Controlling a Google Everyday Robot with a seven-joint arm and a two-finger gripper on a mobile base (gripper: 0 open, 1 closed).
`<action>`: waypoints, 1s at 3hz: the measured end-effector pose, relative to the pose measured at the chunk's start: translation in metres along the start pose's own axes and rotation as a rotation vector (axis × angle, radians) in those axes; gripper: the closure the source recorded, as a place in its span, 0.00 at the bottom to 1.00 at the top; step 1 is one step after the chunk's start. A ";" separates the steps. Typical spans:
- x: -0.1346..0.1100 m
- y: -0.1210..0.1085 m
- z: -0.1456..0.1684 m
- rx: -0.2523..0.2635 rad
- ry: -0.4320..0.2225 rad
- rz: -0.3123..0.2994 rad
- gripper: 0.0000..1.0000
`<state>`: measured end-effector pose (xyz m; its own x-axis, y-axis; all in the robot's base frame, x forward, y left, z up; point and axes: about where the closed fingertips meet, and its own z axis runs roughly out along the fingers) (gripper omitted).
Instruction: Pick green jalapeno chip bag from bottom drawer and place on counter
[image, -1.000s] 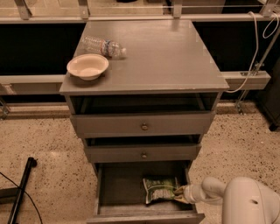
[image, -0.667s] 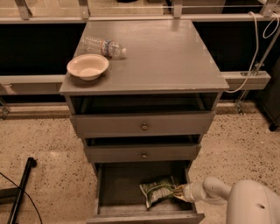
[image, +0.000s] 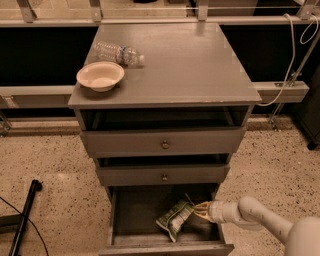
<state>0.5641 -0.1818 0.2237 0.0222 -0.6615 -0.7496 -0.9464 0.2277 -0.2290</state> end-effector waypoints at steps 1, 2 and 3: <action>-0.085 -0.011 -0.038 0.023 -0.169 -0.109 1.00; -0.166 -0.012 -0.087 0.038 -0.309 -0.217 1.00; -0.242 -0.005 -0.138 0.045 -0.396 -0.312 1.00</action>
Offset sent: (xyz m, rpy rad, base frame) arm -0.0459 0.0593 0.3007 0.3381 -0.4005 0.2836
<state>0.5186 -0.1216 0.4921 0.4307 -0.3830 -0.8172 -0.8606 0.0983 -0.4996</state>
